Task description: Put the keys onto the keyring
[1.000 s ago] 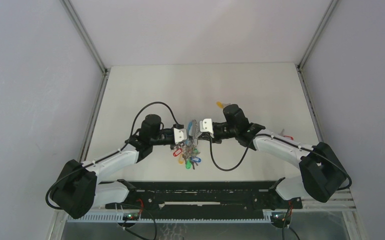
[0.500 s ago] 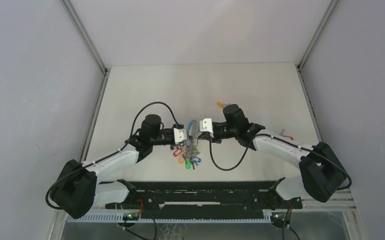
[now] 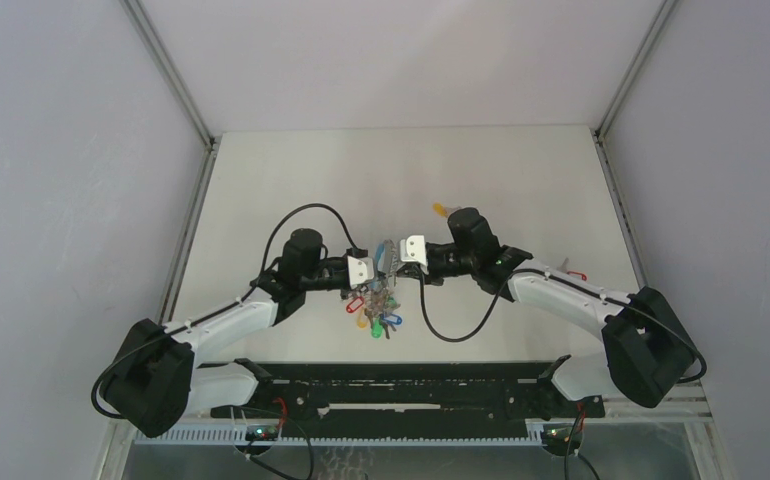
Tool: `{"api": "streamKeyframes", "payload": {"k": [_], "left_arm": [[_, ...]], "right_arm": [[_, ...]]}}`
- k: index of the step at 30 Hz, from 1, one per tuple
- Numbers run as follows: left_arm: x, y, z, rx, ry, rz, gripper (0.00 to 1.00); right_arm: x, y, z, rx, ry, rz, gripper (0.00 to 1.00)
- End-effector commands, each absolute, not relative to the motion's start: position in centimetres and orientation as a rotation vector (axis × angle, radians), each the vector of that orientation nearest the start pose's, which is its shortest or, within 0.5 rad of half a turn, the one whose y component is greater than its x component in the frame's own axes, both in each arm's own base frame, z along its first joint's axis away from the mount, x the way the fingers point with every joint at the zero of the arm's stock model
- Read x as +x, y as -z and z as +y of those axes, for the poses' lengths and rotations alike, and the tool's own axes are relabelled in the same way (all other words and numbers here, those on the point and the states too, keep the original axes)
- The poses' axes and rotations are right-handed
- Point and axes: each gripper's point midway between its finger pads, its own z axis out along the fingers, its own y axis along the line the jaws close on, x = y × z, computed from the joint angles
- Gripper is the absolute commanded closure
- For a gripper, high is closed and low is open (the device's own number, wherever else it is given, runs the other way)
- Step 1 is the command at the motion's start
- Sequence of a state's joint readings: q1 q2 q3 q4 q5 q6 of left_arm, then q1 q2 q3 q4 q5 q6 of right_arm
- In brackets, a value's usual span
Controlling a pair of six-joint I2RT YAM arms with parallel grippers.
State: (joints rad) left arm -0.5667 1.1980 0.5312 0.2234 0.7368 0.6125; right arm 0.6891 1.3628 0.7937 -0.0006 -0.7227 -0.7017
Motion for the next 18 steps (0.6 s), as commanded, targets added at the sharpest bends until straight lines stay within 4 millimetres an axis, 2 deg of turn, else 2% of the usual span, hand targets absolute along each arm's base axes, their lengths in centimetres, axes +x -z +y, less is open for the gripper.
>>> {"api": "streamKeyframes", "payload": {"k": [1,18], "left_arm": [[23.61,-15.08,-27.42,1.429,0.702,1.245,1.00],[23.56,-15.22,-27.39,1.428,0.700,1.241,1.00]], "right_arm": [[23.07,-16.20,31.71,-1.592,-0.750,1.230,1.00],[22.82,-15.63,32.09,-1.621,-0.779,1.245,1.00]]}}
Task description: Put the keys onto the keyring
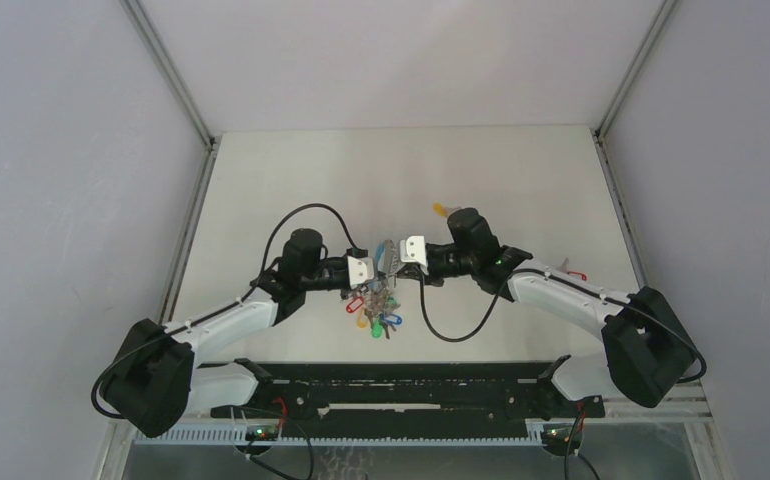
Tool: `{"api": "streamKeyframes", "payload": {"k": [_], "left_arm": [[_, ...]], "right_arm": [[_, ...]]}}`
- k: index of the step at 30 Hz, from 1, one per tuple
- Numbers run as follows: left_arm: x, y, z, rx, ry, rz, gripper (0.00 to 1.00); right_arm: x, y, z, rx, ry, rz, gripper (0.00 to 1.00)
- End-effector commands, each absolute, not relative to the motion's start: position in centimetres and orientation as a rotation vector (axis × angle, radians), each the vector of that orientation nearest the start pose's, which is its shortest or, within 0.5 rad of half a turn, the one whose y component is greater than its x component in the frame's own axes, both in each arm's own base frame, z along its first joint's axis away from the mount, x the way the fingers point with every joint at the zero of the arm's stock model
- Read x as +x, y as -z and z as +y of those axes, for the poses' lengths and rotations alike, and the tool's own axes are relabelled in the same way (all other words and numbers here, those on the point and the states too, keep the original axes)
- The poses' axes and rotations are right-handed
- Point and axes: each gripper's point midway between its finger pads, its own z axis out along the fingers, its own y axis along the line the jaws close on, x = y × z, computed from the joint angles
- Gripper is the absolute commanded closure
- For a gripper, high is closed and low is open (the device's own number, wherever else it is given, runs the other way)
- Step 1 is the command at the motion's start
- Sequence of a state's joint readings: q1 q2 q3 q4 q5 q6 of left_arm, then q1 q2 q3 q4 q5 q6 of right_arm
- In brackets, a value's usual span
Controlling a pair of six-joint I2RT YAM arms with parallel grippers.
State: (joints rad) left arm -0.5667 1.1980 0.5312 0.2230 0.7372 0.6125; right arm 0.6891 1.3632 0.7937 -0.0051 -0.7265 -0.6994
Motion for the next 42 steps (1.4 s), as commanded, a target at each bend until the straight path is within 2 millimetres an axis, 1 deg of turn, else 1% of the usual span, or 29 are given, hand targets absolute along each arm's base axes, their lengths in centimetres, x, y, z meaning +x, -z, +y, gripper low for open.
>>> {"api": "streamKeyframes", "payload": {"k": [1,12,24,42], "left_arm": [[23.6,-15.2,-27.4,1.428,0.700,1.241,1.00],[23.5,-15.2,-27.4,1.428,0.703,1.241,1.00],[23.6,-15.2,-27.4,1.426,0.702,1.246,1.00],[23.7,-15.3,-27.5,1.428,0.703,1.242,1.00]], "right_arm": [[22.8,-15.6,32.1,-1.622,-0.778,1.245,1.00],[23.1,-15.5,32.2,-1.612,-0.770,1.262,1.00],[23.1,-16.5,31.7,-1.582,-0.750,1.239,1.00],[23.4,-15.6,32.0,-1.594,-0.766,1.268,1.00]]}}
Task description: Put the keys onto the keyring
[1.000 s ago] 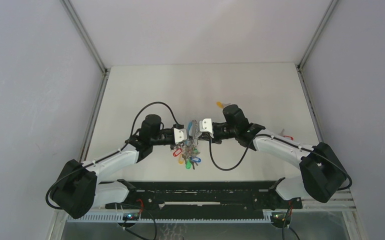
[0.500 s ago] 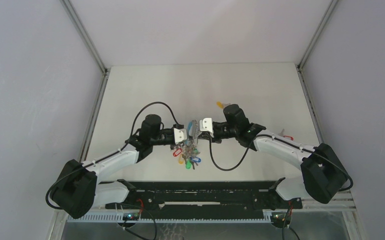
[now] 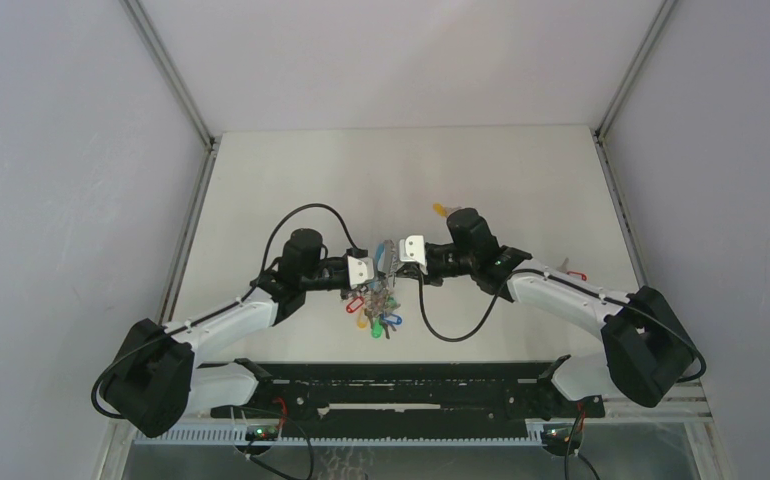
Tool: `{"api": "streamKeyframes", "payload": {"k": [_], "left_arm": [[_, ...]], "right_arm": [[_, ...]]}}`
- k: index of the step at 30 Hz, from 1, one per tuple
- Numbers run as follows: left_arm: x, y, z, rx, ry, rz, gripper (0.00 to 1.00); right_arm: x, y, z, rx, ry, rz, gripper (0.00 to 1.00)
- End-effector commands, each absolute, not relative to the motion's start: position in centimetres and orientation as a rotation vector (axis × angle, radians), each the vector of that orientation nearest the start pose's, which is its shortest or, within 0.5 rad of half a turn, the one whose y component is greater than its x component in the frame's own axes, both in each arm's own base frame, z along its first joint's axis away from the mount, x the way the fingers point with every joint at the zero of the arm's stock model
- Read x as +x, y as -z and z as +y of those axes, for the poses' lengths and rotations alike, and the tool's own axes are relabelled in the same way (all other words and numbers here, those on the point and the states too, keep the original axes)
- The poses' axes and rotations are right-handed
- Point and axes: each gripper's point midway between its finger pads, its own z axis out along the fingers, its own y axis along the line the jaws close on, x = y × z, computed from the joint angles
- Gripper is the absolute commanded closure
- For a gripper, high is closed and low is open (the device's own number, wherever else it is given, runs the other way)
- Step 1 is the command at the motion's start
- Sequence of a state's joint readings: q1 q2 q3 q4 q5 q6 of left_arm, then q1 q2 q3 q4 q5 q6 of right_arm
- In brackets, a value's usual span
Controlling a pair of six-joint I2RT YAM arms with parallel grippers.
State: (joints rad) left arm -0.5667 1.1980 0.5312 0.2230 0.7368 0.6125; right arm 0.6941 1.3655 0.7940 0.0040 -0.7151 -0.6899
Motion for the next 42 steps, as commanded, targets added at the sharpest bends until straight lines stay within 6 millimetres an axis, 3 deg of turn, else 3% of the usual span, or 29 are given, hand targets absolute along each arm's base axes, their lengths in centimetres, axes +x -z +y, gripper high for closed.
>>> {"api": "streamKeyframes", "payload": {"k": [1,42], "left_arm": [[23.7,-15.3,-27.5,1.427,0.703,1.242,1.00],[23.7,-15.5,-27.3,1.415,0.687,1.237,1.00]], "right_arm": [[23.4,-15.6,32.1,-1.595,-0.769,1.270,1.00],[22.9,-16.3,31.9,-1.580,-0.805,1.259,1.00]]}}
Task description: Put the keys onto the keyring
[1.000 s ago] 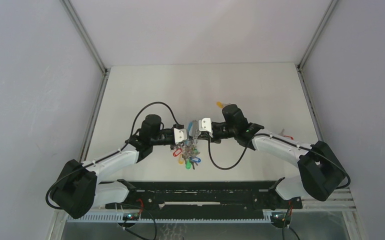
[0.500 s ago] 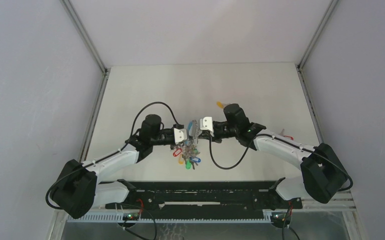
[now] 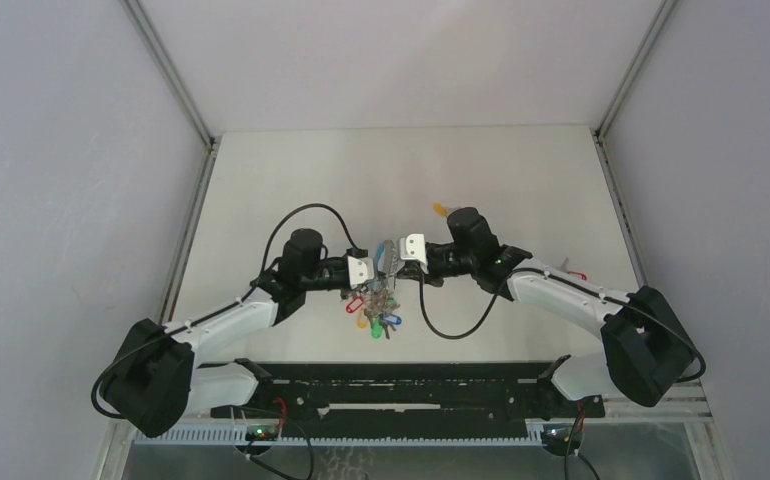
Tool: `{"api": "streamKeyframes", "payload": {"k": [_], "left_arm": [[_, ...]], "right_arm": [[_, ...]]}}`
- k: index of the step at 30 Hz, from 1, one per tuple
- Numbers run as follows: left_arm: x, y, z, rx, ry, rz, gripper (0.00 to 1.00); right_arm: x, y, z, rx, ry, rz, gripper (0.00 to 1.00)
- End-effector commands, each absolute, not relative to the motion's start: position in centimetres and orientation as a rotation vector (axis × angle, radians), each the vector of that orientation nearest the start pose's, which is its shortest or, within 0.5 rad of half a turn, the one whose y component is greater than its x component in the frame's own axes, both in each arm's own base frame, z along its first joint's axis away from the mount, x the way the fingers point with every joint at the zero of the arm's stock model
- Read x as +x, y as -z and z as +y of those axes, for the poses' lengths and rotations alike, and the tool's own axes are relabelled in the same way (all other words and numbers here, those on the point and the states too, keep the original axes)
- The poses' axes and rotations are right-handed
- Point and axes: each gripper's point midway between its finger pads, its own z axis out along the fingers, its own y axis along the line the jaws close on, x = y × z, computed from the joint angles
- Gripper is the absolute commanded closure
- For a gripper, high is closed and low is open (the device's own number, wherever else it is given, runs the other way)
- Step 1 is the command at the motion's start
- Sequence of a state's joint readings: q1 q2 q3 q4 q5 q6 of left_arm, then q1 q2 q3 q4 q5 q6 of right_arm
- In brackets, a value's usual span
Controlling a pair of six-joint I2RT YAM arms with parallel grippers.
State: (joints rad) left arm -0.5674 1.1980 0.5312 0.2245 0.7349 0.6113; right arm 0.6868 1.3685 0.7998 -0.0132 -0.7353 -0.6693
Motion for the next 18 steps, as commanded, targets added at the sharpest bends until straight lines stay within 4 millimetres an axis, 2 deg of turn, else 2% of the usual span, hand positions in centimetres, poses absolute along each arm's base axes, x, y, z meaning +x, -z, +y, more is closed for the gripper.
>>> {"api": "streamKeyframes", "payload": {"k": [1,18], "left_arm": [[23.74,-15.47,-27.34,1.416,0.688,1.237,1.00],[23.66,-15.51,-27.44,1.421,0.696,1.231,1.00]], "right_arm": [[22.98,-16.33,31.96,-1.579,-0.803,1.260,1.00],[23.70,-15.83,32.16,-1.570,-0.790,1.299,1.00]]}}
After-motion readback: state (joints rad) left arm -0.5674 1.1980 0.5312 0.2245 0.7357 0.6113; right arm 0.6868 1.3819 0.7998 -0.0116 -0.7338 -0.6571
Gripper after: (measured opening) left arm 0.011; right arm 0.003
